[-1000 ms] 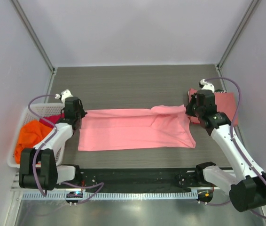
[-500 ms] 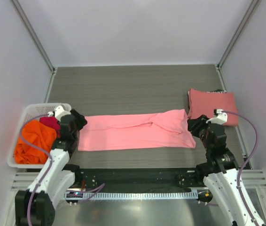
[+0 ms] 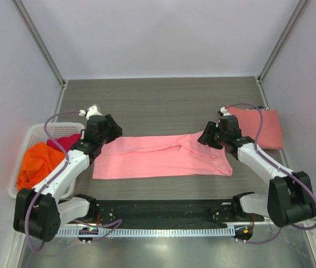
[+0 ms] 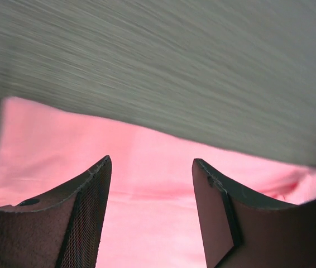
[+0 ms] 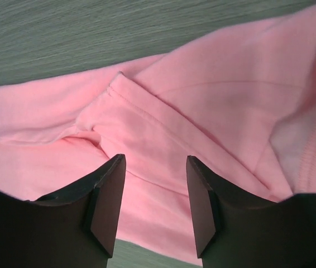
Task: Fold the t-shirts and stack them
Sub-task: Fold the tshirt
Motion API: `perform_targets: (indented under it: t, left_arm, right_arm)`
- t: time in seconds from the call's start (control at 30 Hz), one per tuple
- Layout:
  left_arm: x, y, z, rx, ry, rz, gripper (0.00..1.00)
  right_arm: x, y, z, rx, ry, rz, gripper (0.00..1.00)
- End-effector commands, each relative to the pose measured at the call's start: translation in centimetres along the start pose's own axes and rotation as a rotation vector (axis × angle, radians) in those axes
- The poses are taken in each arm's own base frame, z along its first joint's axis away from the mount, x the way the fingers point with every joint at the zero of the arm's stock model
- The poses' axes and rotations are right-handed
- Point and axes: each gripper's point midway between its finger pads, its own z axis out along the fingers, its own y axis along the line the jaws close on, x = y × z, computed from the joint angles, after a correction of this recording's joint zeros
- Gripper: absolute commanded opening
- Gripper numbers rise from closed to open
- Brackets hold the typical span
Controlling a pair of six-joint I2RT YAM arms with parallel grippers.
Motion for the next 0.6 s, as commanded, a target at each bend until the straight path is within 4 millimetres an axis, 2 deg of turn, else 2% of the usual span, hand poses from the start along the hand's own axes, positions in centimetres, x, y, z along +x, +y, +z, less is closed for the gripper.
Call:
perform_targets:
  t: [0.0,0.07,0.1,0.17,0.2,0.27,0.4,0.43,0.47,0.5,0.53,0.57]
  left_arm:
    - [1.1,-5.4,-0.3,0.122,0.078,0.047,0.61]
    - [2.7,-6.9,0.8,0.136,0.131,0.090,0.61]
    - [2.7,-8.8,0.7,0.174,0.134,0.110,0.61]
    - [4.0,-9.5,1.9,0.172,0.183,0.139,0.61]
    - [4.0,-11.0,2.0,0.210,0.201,0.141,0.62]
    - [5.2,-11.9,3.3,0.216,0.251,0.152,0.61]
    - [7.2,-14.9,4.6,0.249,0.328,0.202,0.61]
    - [7.5,-16.7,4.4,0.291,0.353,0.210,0.60]
    - [8.9,-16.8,5.3,0.281,0.393,0.222,0.59]
    - [9.5,-17.4,5.7,0.284,0.413,0.227,0.59]
    - [10.3,-17.8,5.8,0.287,0.441,0.233,0.58]
    - [10.3,-19.4,5.6,0.320,0.453,0.235,0.57]
  right_arm:
    - [-3.3,3.6,1.3,-0.136,-0.057,-0.046,0.54]
    - [-3.1,3.9,3.0,-0.152,-0.017,-0.050,0.56]
    - [-3.4,4.3,3.5,-0.166,-0.016,-0.054,0.57]
    - [-3.0,4.2,4.9,-0.166,0.011,-0.054,0.59]
    - [-3.2,4.3,5.4,-0.168,0.013,-0.058,0.59]
    - [-2.9,3.9,6.5,-0.151,0.034,-0.055,0.59]
    - [-2.4,3.6,7.7,-0.141,0.066,-0.063,0.59]
    - [-2.2,3.5,7.8,-0.140,0.070,-0.064,0.59]
    - [-1.9,3.3,7.9,-0.138,0.079,-0.065,0.59]
    - [-1.6,3.3,7.9,-0.139,0.085,-0.063,0.58]
    - [-1.4,3.6,7.7,-0.157,0.097,-0.063,0.56]
    - [-1.2,3.7,7.6,-0.165,0.101,-0.063,0.50]
